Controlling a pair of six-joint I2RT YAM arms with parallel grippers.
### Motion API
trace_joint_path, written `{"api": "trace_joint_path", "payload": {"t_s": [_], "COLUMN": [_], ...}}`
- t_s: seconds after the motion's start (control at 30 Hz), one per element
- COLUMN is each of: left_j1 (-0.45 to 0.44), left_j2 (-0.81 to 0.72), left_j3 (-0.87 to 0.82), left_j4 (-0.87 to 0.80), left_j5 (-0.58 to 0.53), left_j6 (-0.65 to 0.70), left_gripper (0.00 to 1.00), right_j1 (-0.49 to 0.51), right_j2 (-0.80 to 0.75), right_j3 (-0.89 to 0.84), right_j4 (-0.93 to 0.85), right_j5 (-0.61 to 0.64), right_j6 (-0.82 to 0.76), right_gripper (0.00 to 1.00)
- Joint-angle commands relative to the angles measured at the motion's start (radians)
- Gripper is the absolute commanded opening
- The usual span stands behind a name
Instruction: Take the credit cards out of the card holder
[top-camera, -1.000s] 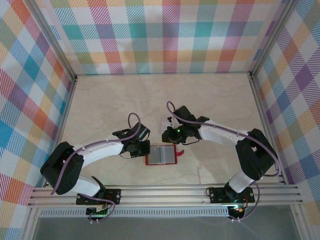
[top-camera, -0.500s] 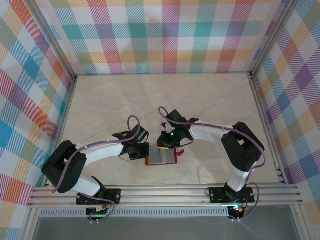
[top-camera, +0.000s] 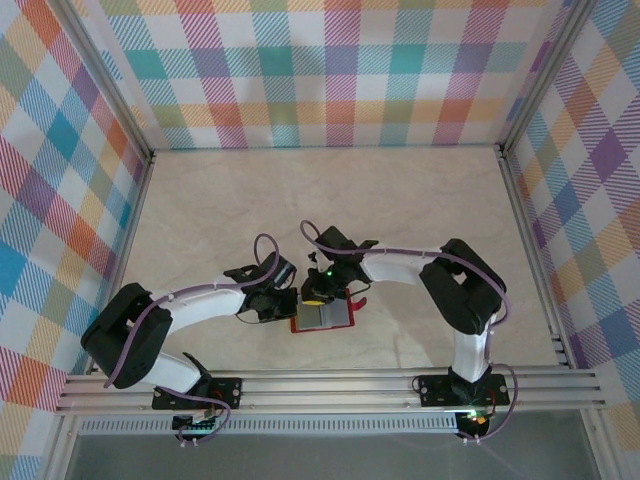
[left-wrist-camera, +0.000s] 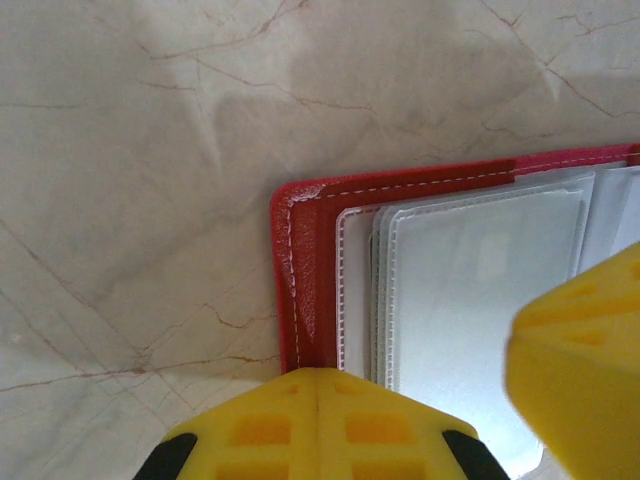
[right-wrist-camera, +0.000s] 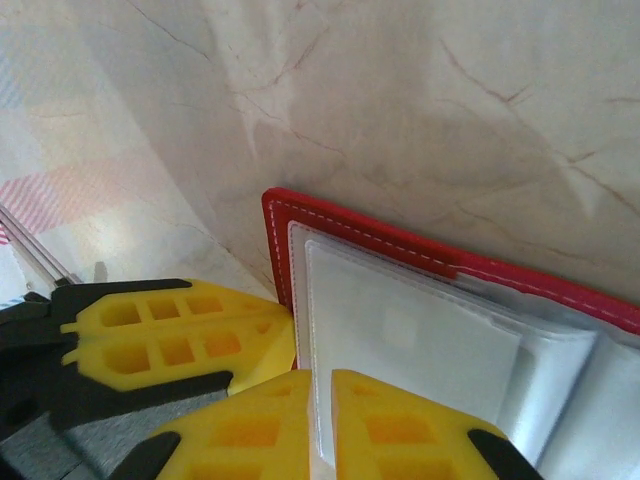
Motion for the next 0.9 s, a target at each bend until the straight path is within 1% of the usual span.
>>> {"api": "trace_joint_path", "payload": {"t_s": [0.0, 0.1, 0.17, 0.23, 0.4, 0.5, 0.63, 0.87], "left_j1": [0.007, 0.008, 0.007, 0.008, 0.008, 0.008, 0.007, 0.007], "left_j2": [-0.014, -0.011, -0.012, -0.013, -0.018, -0.016, -0.015, -0.011], "left_j3": [-0.019, -0.018, -0.018, -0.016, -0.016, -0.015, -0.011, -0.007], "left_j4": [-0.01, -0.011, -0.009, -0.012, -0.02, -0.023, -0.026, -0.029], "left_j5": [0.009, 0.009, 0.009, 0.008, 0.004, 0.004, 0.003, 0.006], "left_j6": [-0.001, -0.002, -0.002, -0.001, -0.001, -0.001, 0.001, 0.006], "left_gripper": [0.05, 0.05, 0.05, 0.05, 0.05, 0.05, 0.05, 0.05], "right_j1": [0.012, 0.017, 0.018, 0.018, 0.019, 0.019, 0.019, 0.02], "right_j2": [0.037, 0.061, 0.071, 0.073, 0.074, 0.073, 0.063, 0.002], "right_j3": [0.032, 0.041, 0.047, 0.055, 0.091, 0.105, 0.112, 0.108], "right_j4": [0.023, 0.019, -0.006, -0.048, -0.209, -0.266, -0.303, -0.319], "right_j5": [-0.044, -0.06, -0.05, -0.018, 0.11, 0.153, 0.182, 0.227], "right_j6": [0.019, 0.01, 0.003, -0.013, -0.077, -0.102, -0.118, -0.124], "right_gripper": [0.14, 0.14, 0.14, 0.14, 0.14, 0.15, 0.17, 0.23]}}
